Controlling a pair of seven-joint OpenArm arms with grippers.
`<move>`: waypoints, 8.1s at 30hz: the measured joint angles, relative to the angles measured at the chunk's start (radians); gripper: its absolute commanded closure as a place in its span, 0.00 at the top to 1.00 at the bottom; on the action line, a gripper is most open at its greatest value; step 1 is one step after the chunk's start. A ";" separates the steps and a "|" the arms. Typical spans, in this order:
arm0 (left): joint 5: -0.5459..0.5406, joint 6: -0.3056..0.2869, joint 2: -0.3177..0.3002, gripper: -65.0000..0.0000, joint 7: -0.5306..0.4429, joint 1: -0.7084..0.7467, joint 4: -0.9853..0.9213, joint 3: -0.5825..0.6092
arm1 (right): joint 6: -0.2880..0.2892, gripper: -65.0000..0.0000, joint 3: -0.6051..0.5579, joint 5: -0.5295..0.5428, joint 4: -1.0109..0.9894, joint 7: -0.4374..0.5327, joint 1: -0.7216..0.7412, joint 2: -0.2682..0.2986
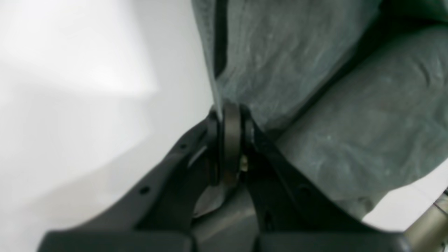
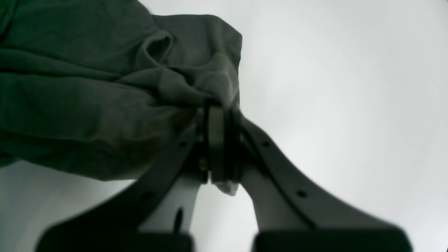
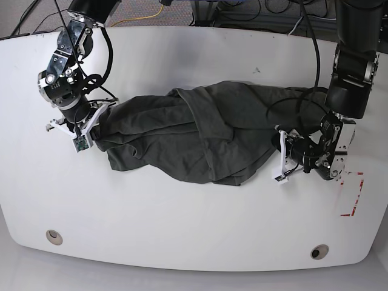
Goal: Layout the t-shirt on the table in an organized manner, then fold the t-shirt properly
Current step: 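Grasp the shirt fabric with the left gripper, then pull the left gripper away from the right, stretching the shirt again, then swing the shirt with both grippers and lay it flat on the table, then release the shirt end and lower the left gripper onto the shirt's side fabric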
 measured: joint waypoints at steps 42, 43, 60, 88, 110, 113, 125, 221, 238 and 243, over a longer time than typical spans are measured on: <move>0.002 0.000 -0.001 0.00 0.228 -0.310 0.675 -0.664 | 0.007 0.00 -0.086 -0.004 -0.121 -0.131 0.546 0.162; 0.006 -0.001 -0.004 0.00 0.228 -0.328 0.675 -0.666 | 0.003 0.00 -0.090 -0.005 -0.137 -0.132 0.566 0.167; -0.003 -0.002 -0.048 0.00 0.230 -0.606 0.566 -0.664 | 0.008 0.00 -0.208 0.001 -0.399 -0.127 0.930 0.246; -0.021 -0.007 -0.143 0.00 0.179 -0.288 0.716 -0.730 | 0.006 0.00 -0.159 0.017 -0.225 -0.122 0.635 0.300; -0.140 -0.001 -0.130 0.00 0.253 0.467 0.874 -1.104 | 0.007 0.00 -0.026 0.013 0.035 -0.094 0.012 0.101; -0.137 -0.001 -0.131 0.00 0.253 0.553 0.873 -1.123 | 0.005 0.00 -0.026 0.008 0.036 -0.055 -0.037 0.082; -0.138 0.000 -0.129 0.00 0.251 0.816 0.870 -1.185 | 0.004 0.00 -0.026 0.008 0.037 -0.023 -0.137 0.060; -0.024 0.202 0.028 0.59 0.295 0.394 0.380 -0.729 | 0.000 0.00 -0.023 0.000 0.037 0.037 -0.267 0.035; -0.015 0.203 -0.028 0.59 0.306 0.432 0.481 -0.732 | 0.000 0.00 -0.023 0.000 0.037 0.037 -0.267 0.035; 0.030 0.233 -0.027 0.59 0.307 0.456 0.481 -0.733 | 0.000 0.00 -0.024 0.001 0.037 0.038 -0.267 0.033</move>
